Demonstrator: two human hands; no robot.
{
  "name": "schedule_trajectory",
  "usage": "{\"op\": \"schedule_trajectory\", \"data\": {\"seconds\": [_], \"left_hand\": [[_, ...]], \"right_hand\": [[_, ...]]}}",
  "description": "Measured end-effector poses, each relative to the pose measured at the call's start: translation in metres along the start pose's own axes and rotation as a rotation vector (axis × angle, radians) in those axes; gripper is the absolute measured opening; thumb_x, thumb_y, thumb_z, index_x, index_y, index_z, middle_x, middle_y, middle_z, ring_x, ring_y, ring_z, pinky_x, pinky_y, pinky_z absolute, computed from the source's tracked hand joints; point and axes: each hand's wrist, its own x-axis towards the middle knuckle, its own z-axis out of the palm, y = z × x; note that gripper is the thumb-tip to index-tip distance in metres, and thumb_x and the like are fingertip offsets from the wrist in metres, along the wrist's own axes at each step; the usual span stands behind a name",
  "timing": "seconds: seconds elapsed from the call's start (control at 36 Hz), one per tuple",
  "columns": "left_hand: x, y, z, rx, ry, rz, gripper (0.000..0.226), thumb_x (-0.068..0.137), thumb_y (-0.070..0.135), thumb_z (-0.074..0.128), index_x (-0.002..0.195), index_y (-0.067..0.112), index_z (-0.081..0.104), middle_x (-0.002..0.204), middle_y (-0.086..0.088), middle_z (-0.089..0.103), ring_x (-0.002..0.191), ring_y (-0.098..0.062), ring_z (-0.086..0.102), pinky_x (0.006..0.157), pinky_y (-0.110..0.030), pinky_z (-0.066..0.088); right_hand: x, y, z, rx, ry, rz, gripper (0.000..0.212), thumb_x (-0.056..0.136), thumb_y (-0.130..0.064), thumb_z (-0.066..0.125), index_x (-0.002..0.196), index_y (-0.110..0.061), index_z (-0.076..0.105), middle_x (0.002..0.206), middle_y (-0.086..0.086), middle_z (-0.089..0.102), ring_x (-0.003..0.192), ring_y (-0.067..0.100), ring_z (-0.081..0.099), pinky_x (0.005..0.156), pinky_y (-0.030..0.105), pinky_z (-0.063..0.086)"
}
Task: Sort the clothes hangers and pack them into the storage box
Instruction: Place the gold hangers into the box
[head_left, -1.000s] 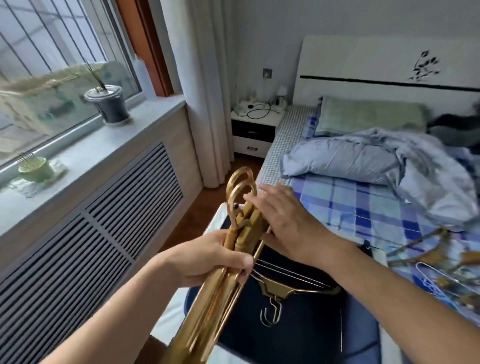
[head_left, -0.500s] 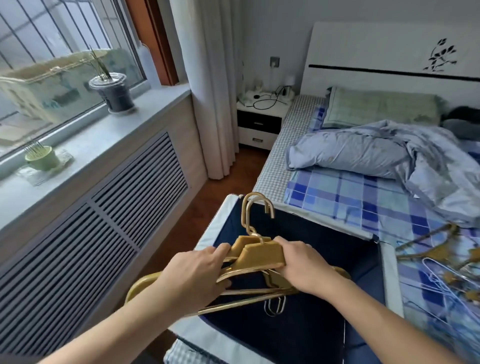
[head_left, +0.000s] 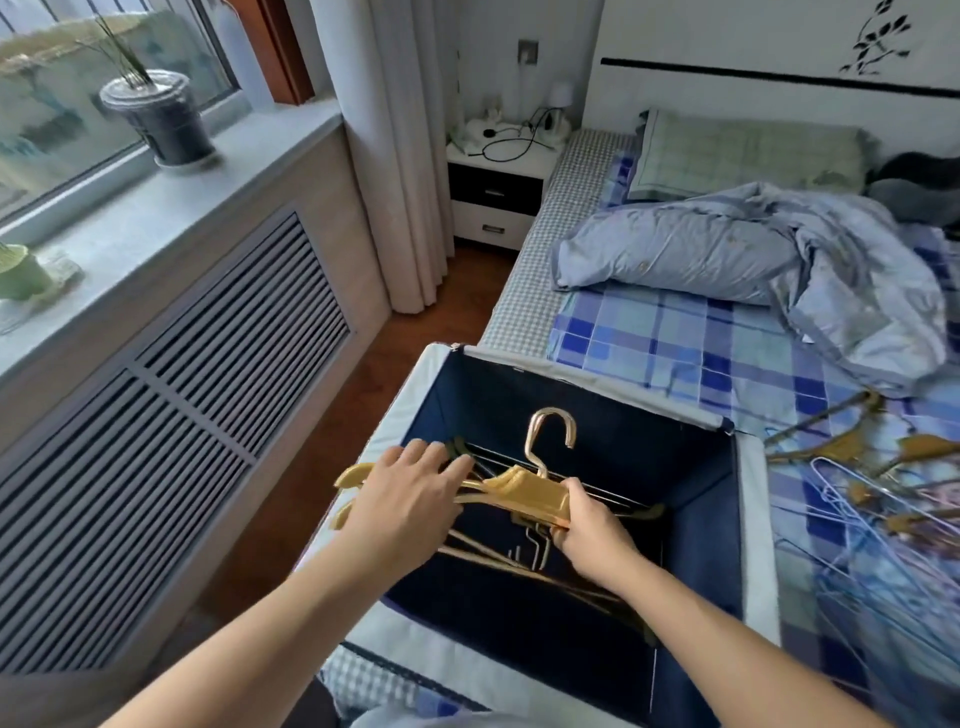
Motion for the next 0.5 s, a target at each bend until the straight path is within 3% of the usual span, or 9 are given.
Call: {"op": "schedule_trajectory", "data": {"seconds": [0.14, 0.22, 0.28, 0.42, 0.5], "left_hand": [[-0.037, -0.019, 0.035, -0.05, 0.015, -0.332, 0.071, 0.079, 0.04, 0.077, 0.144, 0.027, 0.051, 0.142, -0.015, 0.052, 0.131, -0.04, 0.047, 0.102, -0.051, 0.044], [-0.06, -0.03, 0.054, -0.091, -0.137, -0.525, 0.084, 0.086, 0.046, 0.068, 0.157, 0.03, 0.027, 0.158, -0.019, 0.031, 0.141, -0.042, 0.035, 0.11, -0.052, 0.038], [-0.069, -0.03, 0.064, -0.183, -0.184, -0.619, 0.082, 0.09, 0.046, 0.058, 0.159, 0.038, 0.013, 0.159, -0.014, 0.024, 0.139, -0.038, 0.038, 0.106, -0.049, 0.041], [-0.069, -0.022, 0.073, -0.194, -0.167, -0.691, 0.081, 0.089, 0.04, 0.057, 0.158, 0.037, 0.013, 0.149, -0.013, 0.033, 0.123, -0.037, 0.048, 0.091, -0.047, 0.047], [-0.066, -0.021, 0.074, -0.177, -0.16, -0.688, 0.083, 0.087, 0.036, 0.057, 0.158, 0.037, 0.013, 0.147, -0.013, 0.034, 0.12, -0.037, 0.048, 0.089, -0.048, 0.047]], "right_hand": [[0.018, 0.053, 0.028, 0.166, -0.056, 0.22, 0.039, 0.092, -0.014, 0.067, 0.12, -0.026, 0.042, 0.109, 0.0, 0.062, 0.095, 0.021, 0.062, 0.078, 0.034, 0.053], [0.03, 0.078, 0.046, 0.159, -0.104, 0.307, 0.038, 0.092, -0.01, 0.066, 0.119, -0.022, 0.042, 0.118, 0.009, 0.063, 0.101, 0.027, 0.066, 0.087, 0.04, 0.058], [0.037, 0.089, 0.061, 0.065, -0.154, 0.334, 0.036, 0.093, -0.011, 0.064, 0.119, -0.019, 0.04, 0.123, 0.011, 0.062, 0.105, 0.027, 0.065, 0.09, 0.041, 0.057], [0.048, 0.086, 0.103, -0.231, -0.341, 0.3, 0.071, 0.097, -0.017, 0.058, 0.156, -0.015, 0.017, 0.142, 0.01, 0.053, 0.128, 0.028, 0.054, 0.099, 0.036, 0.047], [0.05, 0.075, 0.133, -0.328, -0.438, 0.233, 0.067, 0.094, -0.015, 0.06, 0.153, -0.012, 0.028, 0.141, 0.01, 0.054, 0.129, 0.029, 0.054, 0.1, 0.036, 0.047]]}}
